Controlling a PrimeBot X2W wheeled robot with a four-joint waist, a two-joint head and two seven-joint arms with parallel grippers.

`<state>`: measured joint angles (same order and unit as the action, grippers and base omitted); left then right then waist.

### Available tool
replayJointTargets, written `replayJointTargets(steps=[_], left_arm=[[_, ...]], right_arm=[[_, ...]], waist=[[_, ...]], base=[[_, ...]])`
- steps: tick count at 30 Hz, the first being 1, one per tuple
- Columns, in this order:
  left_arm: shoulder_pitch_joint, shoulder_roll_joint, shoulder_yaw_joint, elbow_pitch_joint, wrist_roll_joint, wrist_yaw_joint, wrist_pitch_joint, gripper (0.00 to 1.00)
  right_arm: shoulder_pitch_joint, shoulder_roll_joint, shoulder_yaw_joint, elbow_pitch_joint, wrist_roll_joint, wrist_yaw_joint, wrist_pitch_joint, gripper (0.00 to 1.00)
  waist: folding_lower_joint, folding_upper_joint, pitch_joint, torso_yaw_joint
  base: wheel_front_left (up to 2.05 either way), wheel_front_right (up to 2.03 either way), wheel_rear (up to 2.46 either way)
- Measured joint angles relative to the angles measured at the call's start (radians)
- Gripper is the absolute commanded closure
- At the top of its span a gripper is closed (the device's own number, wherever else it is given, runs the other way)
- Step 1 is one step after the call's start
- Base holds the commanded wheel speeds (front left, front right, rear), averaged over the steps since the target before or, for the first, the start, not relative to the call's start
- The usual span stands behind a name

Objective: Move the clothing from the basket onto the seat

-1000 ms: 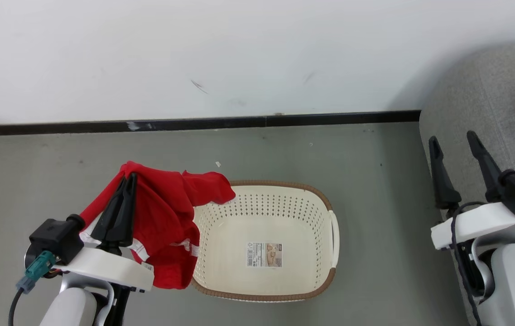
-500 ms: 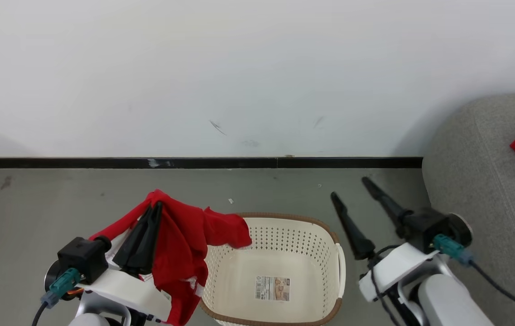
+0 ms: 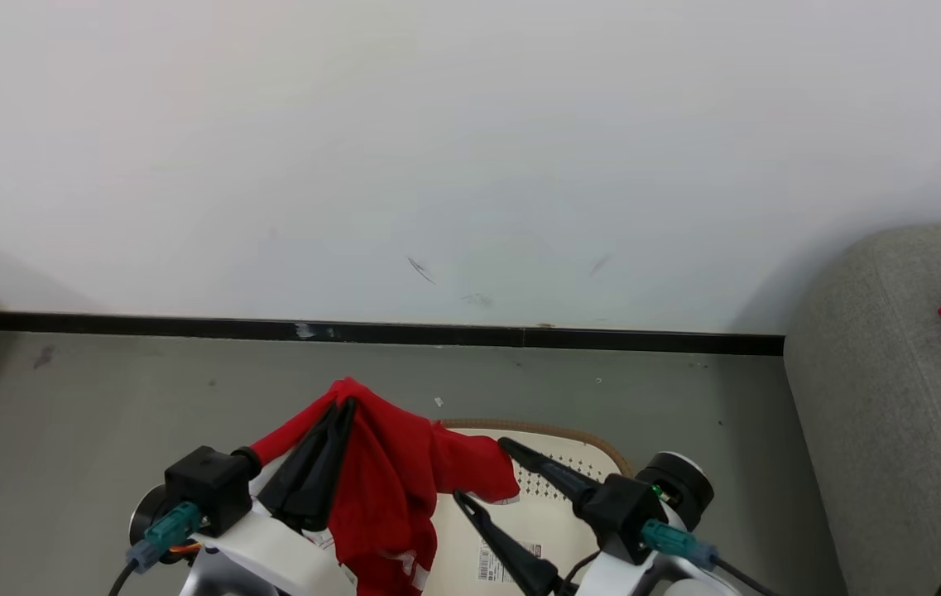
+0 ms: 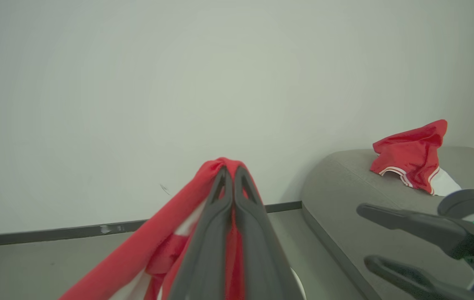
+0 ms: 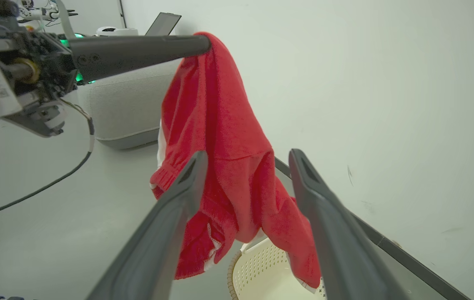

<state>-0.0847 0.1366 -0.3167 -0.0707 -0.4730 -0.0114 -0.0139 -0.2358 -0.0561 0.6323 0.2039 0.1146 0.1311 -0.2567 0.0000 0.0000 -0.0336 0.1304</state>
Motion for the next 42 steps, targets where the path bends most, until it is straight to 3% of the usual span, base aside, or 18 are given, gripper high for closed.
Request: replayJointTargets(steps=[6,20,21,22,23,28,29,31,32,33,42], left_arm=[[0.014,-0.006,-0.04,-0.049,0.009,0.0,0.032,1.0],[0.015,-0.027,-0.161,-0.17,0.019,-0.019,0.099,1.0],[0.015,-0.027,-0.164,-0.176,0.019,-0.019,0.102,1.0],[0.016,-0.027,-0.165,-0.181,0.019,-0.019,0.106,1.0],[0.017,-0.027,-0.165,-0.187,0.019,-0.019,0.112,1.0],[0.041,-0.026,-0.163,-0.207,0.019,-0.016,0.124,1.0],[0.041,-0.026,-0.162,-0.21,0.019,-0.012,0.127,0.76],[0.041,-0.026,-0.159,-0.216,0.019,-0.009,0.127,0.44],[0.042,-0.026,-0.158,-0.219,0.019,-0.009,0.127,0.44],[0.042,-0.026,-0.158,-0.221,0.019,-0.009,0.127,0.0],[0.056,-0.02,-0.168,-0.226,0.019,-0.01,0.126,0.0]], right_arm=[[-0.037,-0.003,0.078,-0.003,0.02,0.0,0.0,0.0],[-0.082,-0.004,0.116,0.003,0.046,0.0,0.0,0.0],[-0.082,-0.004,0.116,0.006,0.048,0.0,0.0,0.54],[-0.082,-0.004,0.116,0.008,0.051,0.0,0.0,0.64],[-0.082,-0.004,0.116,0.013,0.052,0.0,0.0,1.0],[-0.082,-0.005,0.113,0.026,0.062,0.0,0.0,1.0],[-0.082,-0.005,0.106,0.026,0.062,0.0,0.0,1.0],[-0.082,-0.005,0.086,0.025,0.062,0.0,0.0,1.0],[-0.082,-0.005,0.074,0.024,0.061,0.0,0.0,1.0],[-0.082,-0.004,0.061,0.024,0.061,0.001,0.0,1.0],[-0.078,-0.005,-0.068,0.021,0.025,0.001,0.0,1.0]], waist=[[0.0,0.0,-0.013,0.011],[0.0,0.0,-0.022,0.032],[0.0,0.0,-0.023,0.032],[0.0,0.0,-0.023,0.033],[0.0,0.0,-0.023,0.032],[0.0,0.0,-0.02,0.029],[0.0001,0.0,-0.02,0.027],[0.0,0.0,-0.018,0.024],[0.0,0.0,-0.018,0.022],[0.0,0.0,-0.017,0.02],[0.0,0.0,-0.01,-0.008]], base=[[0.0,0.0,0.0],[0.0,0.0,0.0],[0.0,0.0,0.0],[0.0,0.0,0.0],[0.0,0.0,0.0],[0.0,0.0,0.0],[0.0,0.0,0.0],[0.0,0.0,0.0],[0.0,0.0,0.0],[0.0,0.0,0.0],[0.0,0.0,0.0]])
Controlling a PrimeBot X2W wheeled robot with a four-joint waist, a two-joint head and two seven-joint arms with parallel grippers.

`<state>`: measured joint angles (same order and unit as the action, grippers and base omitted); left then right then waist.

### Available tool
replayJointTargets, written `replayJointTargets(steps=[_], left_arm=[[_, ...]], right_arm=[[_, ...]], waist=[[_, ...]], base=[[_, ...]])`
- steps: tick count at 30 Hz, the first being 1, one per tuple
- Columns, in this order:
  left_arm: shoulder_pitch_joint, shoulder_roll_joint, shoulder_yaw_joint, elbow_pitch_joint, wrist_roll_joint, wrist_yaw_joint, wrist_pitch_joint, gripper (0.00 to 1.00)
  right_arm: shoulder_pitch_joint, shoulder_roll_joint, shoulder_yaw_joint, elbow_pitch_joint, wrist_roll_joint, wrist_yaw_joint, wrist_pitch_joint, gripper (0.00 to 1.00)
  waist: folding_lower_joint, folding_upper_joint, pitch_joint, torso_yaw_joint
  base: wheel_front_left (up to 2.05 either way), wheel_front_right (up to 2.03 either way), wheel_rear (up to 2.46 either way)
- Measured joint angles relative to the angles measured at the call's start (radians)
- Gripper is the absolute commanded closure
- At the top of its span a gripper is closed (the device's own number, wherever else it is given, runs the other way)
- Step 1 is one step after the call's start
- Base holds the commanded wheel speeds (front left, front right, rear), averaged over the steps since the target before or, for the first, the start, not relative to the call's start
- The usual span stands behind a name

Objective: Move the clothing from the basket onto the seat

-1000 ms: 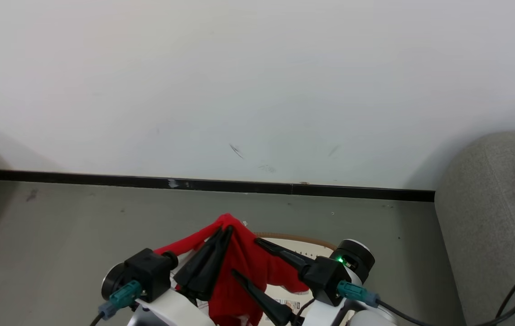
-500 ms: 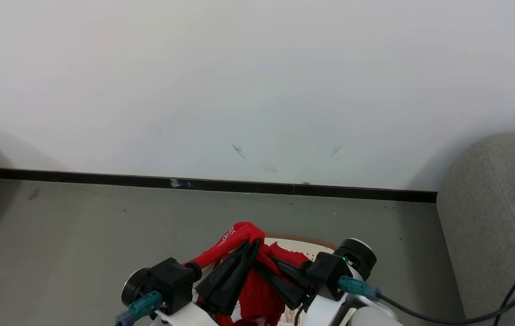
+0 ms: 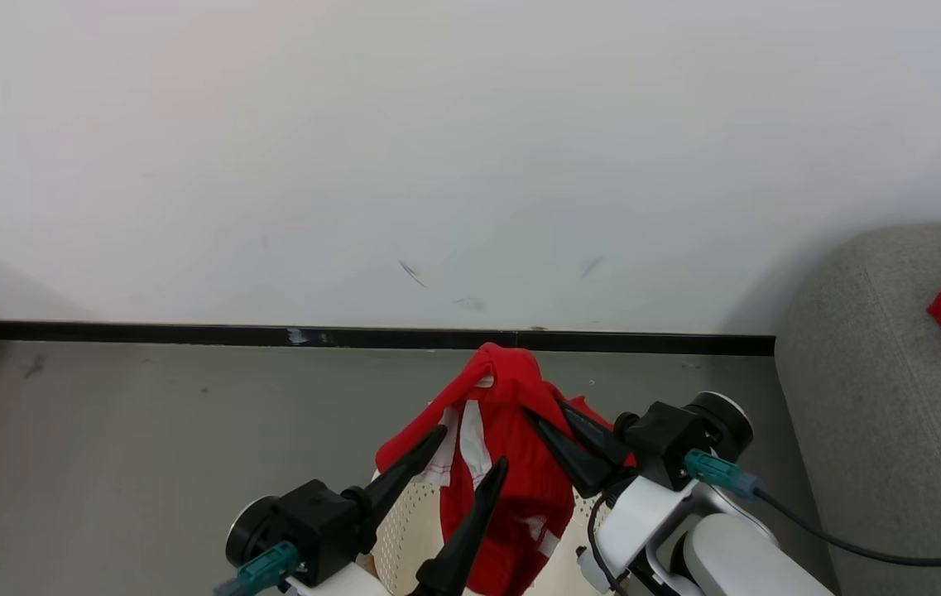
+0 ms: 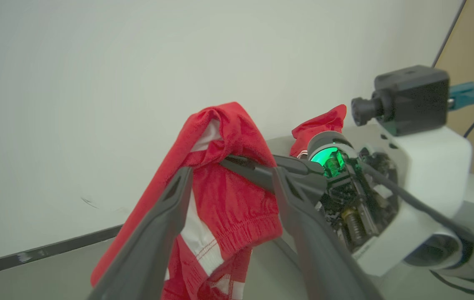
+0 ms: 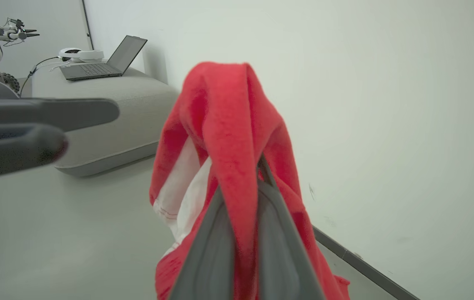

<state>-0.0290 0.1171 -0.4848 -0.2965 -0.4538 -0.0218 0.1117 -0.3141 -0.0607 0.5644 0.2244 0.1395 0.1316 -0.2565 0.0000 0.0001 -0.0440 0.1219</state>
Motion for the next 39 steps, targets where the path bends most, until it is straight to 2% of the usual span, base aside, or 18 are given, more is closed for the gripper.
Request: replayJointTargets(steps=[9,24,32,39], left_arm=[[0.001,0.001,-0.014,0.006,0.0,-0.027,-0.036,0.0],[0.018,0.003,-0.028,0.039,0.001,-0.044,-0.098,0.0],[0.018,0.009,-0.028,0.05,0.018,-0.051,-0.128,0.0],[0.018,0.01,-0.027,0.051,0.024,-0.053,-0.15,0.0]], right_arm=[[0.047,0.001,-0.095,-0.033,-0.039,0.0,0.0,1.0],[0.13,-0.004,-0.254,-0.128,-0.132,0.0,0.0,1.0],[0.155,-0.014,-0.334,-0.164,-0.147,0.0,0.0,1.0],[0.144,-0.011,-0.452,-0.198,-0.12,0.0,0.0,1.0]], waist=[[0.0,0.0,0.008,-0.043],[0.0,0.0,0.036,-0.149],[0.0,0.0,0.067,-0.214],[0.0,0.0,0.103,-0.259]], base=[[0.0,0.0,0.0],[0.0,0.0,0.0],[0.0,0.0,0.0],[0.0,0.0,0.0]])
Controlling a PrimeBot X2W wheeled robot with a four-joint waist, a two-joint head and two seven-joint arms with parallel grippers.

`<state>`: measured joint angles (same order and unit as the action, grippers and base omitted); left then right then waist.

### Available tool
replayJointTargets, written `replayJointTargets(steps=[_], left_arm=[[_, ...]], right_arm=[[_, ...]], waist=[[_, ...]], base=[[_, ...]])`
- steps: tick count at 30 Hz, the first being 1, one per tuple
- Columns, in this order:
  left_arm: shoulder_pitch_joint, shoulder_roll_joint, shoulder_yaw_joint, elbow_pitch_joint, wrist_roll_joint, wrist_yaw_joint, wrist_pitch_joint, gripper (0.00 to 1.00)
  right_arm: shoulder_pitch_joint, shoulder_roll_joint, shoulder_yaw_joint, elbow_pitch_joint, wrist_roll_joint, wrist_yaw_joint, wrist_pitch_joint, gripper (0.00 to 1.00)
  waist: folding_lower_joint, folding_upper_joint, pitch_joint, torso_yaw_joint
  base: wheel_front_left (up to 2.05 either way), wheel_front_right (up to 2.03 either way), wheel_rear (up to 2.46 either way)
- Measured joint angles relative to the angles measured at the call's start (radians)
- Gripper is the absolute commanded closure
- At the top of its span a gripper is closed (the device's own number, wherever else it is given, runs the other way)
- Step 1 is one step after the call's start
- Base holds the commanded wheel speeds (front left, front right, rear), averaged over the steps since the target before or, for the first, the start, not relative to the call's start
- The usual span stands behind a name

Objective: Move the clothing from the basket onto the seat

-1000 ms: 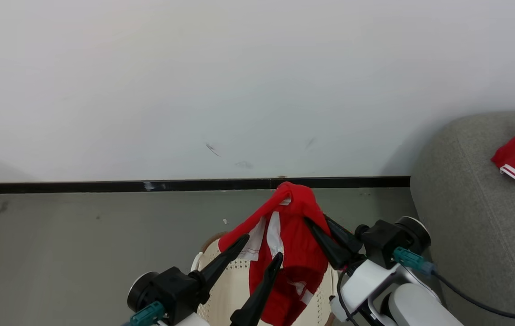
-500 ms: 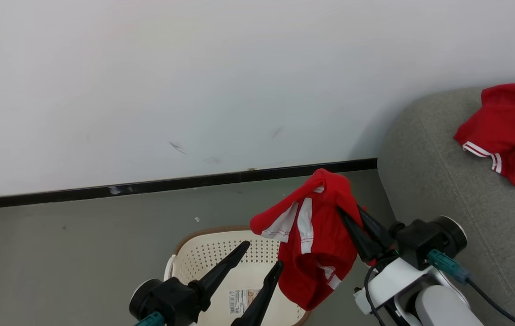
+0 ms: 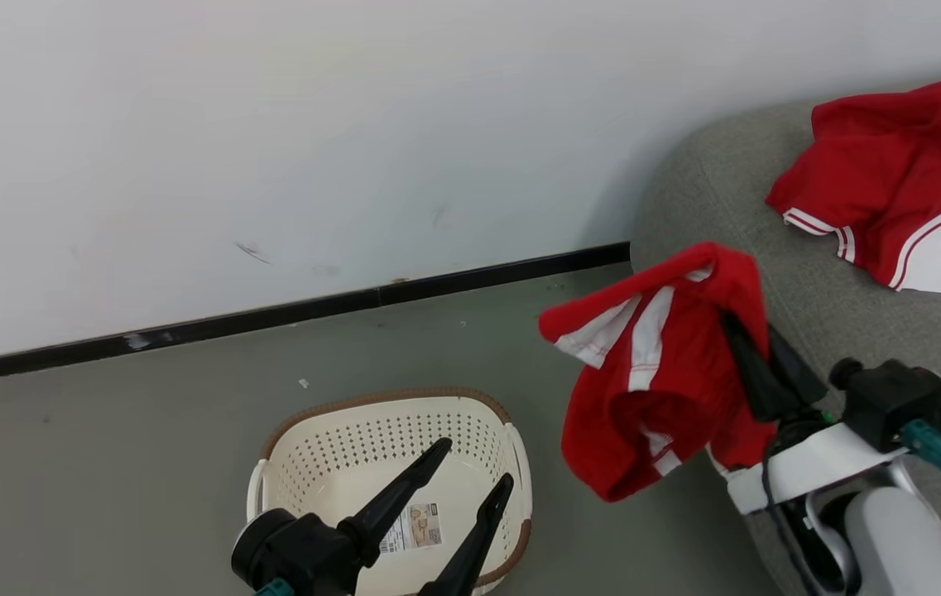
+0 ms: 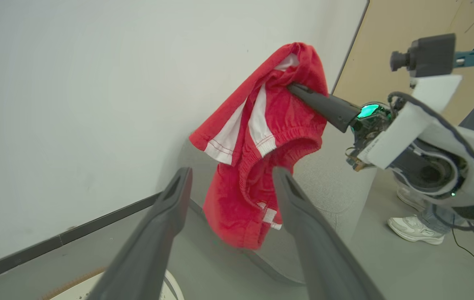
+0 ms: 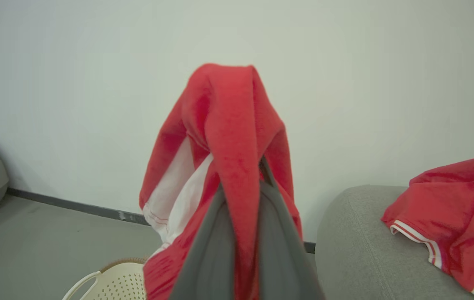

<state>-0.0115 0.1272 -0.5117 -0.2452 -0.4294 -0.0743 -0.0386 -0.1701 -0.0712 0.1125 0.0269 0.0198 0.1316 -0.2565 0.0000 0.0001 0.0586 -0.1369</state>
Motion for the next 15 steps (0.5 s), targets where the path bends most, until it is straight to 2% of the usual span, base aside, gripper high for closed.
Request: replayJointTargets(steps=[8,15], left_arm=[[0.0,0.007,0.002,-0.006,0.011,0.001,-0.008,0.0],[0.0,0.011,0.005,-0.018,0.031,0.002,-0.019,0.0]], right_arm=[[-0.089,-0.033,-0.175,-0.01,0.053,0.0,0.0,1.0],[-0.184,-0.046,-0.303,0.056,0.129,0.0,0.021,1.0]], waist=[[0.0,0.0,0.058,-0.021],[0.0,0.0,0.111,-0.01]], base=[[0.0,0.0,0.0],[0.0,0.0,0.0]])
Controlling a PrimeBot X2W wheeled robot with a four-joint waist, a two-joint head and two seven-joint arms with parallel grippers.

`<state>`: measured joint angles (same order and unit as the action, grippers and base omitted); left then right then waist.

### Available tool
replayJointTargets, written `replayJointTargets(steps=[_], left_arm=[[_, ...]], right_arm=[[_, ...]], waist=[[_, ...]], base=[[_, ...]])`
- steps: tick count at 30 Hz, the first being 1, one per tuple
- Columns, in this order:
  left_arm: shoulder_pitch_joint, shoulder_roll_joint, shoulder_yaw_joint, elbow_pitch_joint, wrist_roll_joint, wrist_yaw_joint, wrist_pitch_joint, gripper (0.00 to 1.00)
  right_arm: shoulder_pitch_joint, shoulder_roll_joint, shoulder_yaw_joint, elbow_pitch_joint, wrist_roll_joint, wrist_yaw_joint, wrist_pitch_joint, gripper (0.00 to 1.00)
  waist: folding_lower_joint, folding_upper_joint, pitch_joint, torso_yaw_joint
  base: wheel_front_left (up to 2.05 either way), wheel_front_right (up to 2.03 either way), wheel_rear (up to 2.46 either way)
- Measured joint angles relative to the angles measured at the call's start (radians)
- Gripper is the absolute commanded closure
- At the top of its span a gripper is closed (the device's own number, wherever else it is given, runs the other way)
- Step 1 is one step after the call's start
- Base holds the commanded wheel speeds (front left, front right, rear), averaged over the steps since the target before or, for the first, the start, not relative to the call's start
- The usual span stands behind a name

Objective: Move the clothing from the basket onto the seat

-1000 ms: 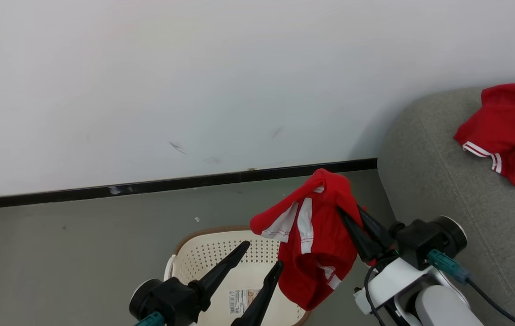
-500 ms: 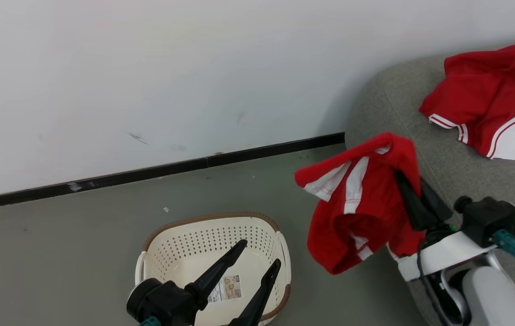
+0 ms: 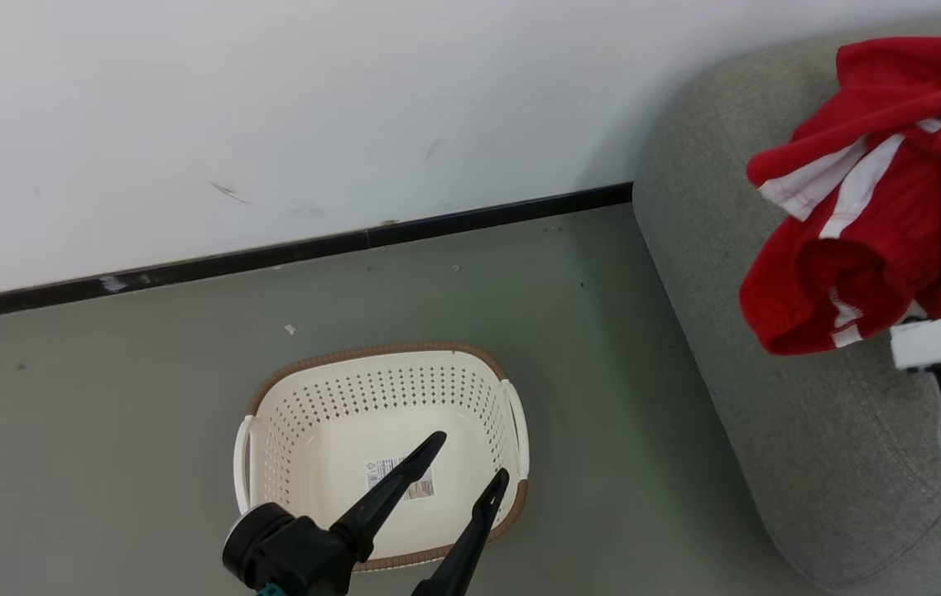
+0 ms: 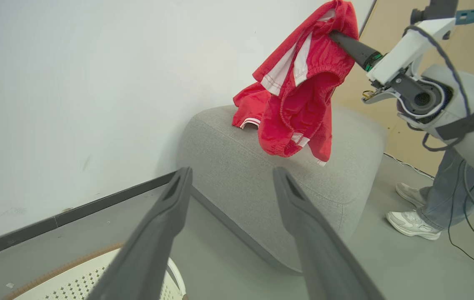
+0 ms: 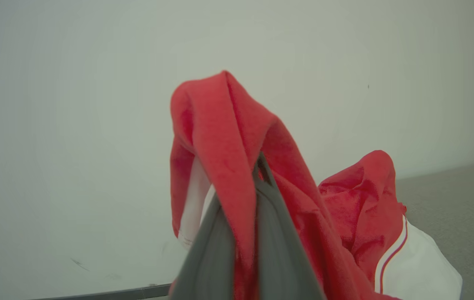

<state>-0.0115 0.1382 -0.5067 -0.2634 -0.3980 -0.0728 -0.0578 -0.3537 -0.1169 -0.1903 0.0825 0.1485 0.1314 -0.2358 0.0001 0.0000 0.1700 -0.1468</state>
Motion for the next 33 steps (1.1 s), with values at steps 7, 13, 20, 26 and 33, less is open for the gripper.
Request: replayJointTargets(steps=[7,13,20,26,33], left_arm=[[0.0,0.008,-0.001,-0.005,0.003,0.0,-0.006,0.0],[0.0,0.017,-0.006,-0.007,0.005,0.0,-0.005,0.0],[-0.001,0.027,-0.005,-0.015,0.005,-0.001,0.005,0.0],[-0.003,0.038,-0.002,-0.027,0.005,-0.002,0.018,0.0],[-0.012,0.059,0.002,-0.041,0.005,-0.007,0.036,0.0]], right_arm=[[-0.168,-0.028,-0.114,0.047,0.055,0.0,0.053,1.0],[-0.357,-0.066,-0.228,0.078,0.066,0.0,0.099,1.0],[-0.517,-0.112,-0.374,0.162,0.047,0.0,0.145,1.0],[-0.624,-0.156,-0.463,0.217,-0.006,0.0,0.166,1.0],[-0.726,-0.18,-0.532,0.252,-0.079,-0.001,0.176,1.0]], waist=[[0.0,0.0,0.051,0.028],[0.0,0.0,0.094,0.053],[0.0,0.0,0.145,0.079],[0.0,0.0,0.19,0.099],[0.0,0.0,0.244,0.117]], base=[[0.0,0.0,0.0],[0.0,0.0,0.0],[0.0,0.0,0.0],[0.0,0.0,0.0],[0.0,0.0,0.0]])
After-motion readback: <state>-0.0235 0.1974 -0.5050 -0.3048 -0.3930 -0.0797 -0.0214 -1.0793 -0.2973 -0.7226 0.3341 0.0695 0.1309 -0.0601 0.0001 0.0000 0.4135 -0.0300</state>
